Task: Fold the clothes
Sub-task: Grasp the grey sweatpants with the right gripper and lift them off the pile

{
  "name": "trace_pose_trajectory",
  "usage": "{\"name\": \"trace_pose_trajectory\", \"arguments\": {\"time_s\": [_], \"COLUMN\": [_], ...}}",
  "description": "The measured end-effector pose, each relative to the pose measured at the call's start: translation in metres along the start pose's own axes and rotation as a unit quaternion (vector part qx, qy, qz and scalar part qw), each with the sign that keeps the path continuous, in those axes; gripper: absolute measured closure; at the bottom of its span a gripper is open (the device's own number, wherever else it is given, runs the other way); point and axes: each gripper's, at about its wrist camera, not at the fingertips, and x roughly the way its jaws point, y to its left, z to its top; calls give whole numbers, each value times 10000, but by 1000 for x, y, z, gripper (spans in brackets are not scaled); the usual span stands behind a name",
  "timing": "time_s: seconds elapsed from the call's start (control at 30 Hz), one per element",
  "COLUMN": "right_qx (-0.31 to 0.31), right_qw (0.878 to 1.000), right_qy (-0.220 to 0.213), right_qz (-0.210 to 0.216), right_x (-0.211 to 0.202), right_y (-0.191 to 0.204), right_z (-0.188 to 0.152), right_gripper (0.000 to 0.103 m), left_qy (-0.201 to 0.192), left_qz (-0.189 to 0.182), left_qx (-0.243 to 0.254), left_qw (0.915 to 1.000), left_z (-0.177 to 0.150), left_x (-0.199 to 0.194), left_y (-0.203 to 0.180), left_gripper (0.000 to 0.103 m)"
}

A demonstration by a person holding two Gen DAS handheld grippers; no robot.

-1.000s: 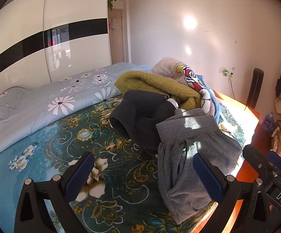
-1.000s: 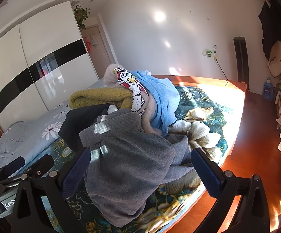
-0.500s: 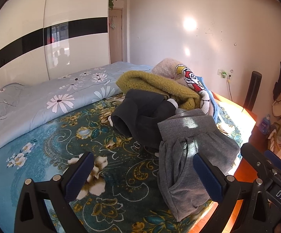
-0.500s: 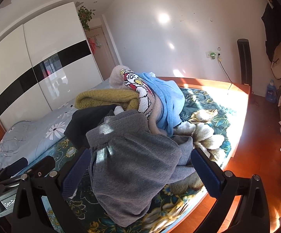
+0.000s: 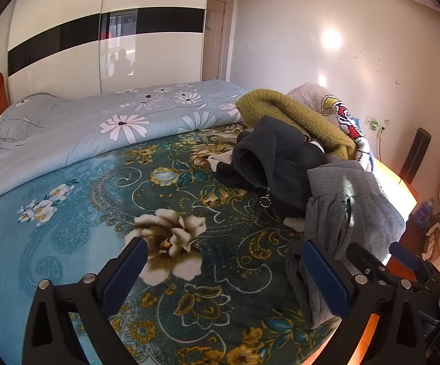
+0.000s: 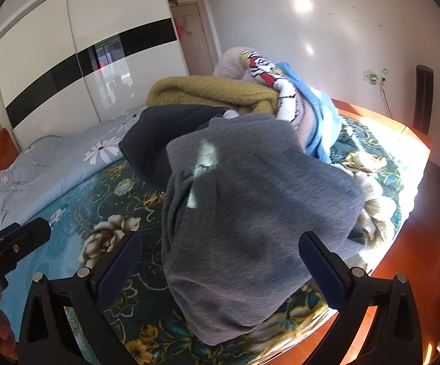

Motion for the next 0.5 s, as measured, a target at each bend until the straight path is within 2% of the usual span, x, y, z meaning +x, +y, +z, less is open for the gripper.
{"name": "trace_pose_trajectory", "arguments": {"time_s": [0.1,0.23,0.27,0.33,0.37,0.5], "right_qx": [-147,-295,-257,-55,76,625], "right_qw": [9993,9953,9948,9949,9953,9960], "right_qy": [327,639,626,586,569,556], "right_qz": [-63,-662,-760,-821,-786,-324], "right_x": [26,55,56,53,50,37], "right_y": [15,17,13,2,-5,-39], "right_z": [-12,-28,-29,-27,-25,-16], "right_gripper": [0,1,5,23,36,68], "left_qy": [38,87,92,127,142,209], "left_qz": [31,24,28,44,39,-63], "left_qx": [-114,-218,-232,-248,-263,-341], "left_qw": [9999,9997,9997,9996,9995,9992], "left_z": [-3,-6,-6,-7,-8,-10], "left_x": [0,2,2,4,5,6], "left_y": [13,28,32,36,38,43], "left_gripper": [0,0,0,0,0,0]}}
